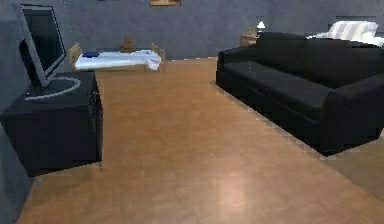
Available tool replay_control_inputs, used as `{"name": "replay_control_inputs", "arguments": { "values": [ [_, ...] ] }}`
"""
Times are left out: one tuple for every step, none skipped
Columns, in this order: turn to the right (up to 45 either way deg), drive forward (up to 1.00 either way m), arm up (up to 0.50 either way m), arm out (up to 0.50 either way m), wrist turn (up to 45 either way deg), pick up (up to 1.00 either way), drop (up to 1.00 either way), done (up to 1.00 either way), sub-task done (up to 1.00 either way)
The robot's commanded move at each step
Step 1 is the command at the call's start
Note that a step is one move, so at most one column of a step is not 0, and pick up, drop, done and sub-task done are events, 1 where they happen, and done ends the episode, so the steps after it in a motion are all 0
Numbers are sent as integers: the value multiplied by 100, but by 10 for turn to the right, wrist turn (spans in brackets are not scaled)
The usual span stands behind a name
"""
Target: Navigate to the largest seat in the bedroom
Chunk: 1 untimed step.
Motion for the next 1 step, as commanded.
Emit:
{"name": "replay_control_inputs", "arguments": {
  "values": [
    [0,100,0,0,0,0,0,0,0]
  ]
}}
